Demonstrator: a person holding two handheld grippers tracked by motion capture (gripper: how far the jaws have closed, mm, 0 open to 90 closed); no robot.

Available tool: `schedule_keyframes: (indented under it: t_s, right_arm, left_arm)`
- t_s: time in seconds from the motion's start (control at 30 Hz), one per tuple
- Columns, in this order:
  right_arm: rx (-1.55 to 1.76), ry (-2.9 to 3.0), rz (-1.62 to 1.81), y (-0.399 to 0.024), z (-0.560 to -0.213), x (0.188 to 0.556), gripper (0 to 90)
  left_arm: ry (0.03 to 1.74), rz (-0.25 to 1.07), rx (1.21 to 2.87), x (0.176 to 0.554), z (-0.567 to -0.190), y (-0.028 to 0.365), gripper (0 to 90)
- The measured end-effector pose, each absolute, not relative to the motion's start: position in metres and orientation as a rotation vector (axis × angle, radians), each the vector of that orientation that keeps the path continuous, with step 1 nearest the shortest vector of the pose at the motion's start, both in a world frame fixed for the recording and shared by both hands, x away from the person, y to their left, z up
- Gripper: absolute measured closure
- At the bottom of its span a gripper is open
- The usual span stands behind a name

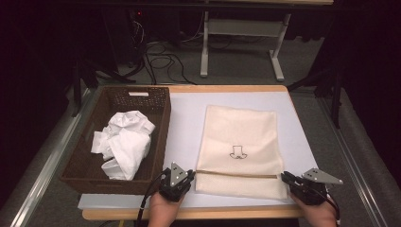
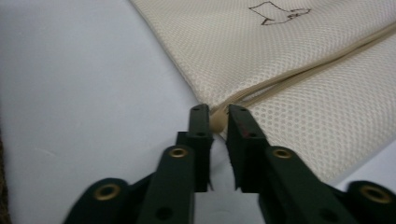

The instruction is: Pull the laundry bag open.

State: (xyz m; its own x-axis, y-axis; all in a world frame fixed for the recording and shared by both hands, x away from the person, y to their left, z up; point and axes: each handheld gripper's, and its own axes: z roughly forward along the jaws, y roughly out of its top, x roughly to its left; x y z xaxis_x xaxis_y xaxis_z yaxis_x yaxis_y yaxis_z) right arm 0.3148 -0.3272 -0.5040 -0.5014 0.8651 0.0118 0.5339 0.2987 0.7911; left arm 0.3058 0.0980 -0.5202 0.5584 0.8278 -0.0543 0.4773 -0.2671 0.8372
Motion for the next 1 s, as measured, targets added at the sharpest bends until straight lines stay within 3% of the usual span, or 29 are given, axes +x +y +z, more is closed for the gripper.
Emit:
schedule_keyframes:
  t_s: [0.17, 0.3, 0.43, 0.77, 0.83, 0.9, 0.93, 0.97, 1.0]
  right_arm:
    - [1.254, 2.106, 1.109, -0.328, -0.5, 0.314, 58.9]
    - [1.241, 2.07, 1.099, -0.326, -0.488, 0.322, 52.3]
    - [1.26, 2.065, 1.073, -0.324, -0.479, 0.35, 50.4]
    - [1.466, 2.1, 0.957, -0.324, -0.502, 0.424, 44.9]
    - [1.472, 2.125, 0.935, -0.321, -0.506, 0.432, 47.1]
    - [1.453, 2.161, 0.92, -0.317, -0.507, 0.436, 57.5]
    - [1.453, 2.161, 0.92, -0.317, -0.507, 0.436, 57.5]
    - [1.417, 2.174, 0.898, -0.311, -0.507, 0.437, 78.7]
    - [1.402, 2.178, 0.883, -0.308, -0.507, 0.436, 86.0]
  left_arm:
    - [1.038, 0.513, 1.873, 0.305, -0.514, 0.101, 58.2]
    - [0.995, 0.504, 1.875, 0.303, -0.511, 0.099, 48.6]
    - [0.99, 0.5, 1.853, 0.302, -0.509, 0.099, 45.2]
    - [0.971, 0.483, 1.805, 0.299, -0.502, 0.103, 43.6]
    - [0.957, 0.493, 1.813, 0.297, -0.501, 0.104, 43.6]
    - [0.95, 0.497, 1.816, 0.296, -0.5, 0.104, 43.6]
    - [0.95, 0.497, 1.816, 0.296, -0.5, 0.104, 43.6]
    - [0.948, 0.494, 1.815, 0.295, -0.5, 0.103, 43.6]
    - [0.948, 0.494, 1.815, 0.295, -0.5, 0.103, 43.6]
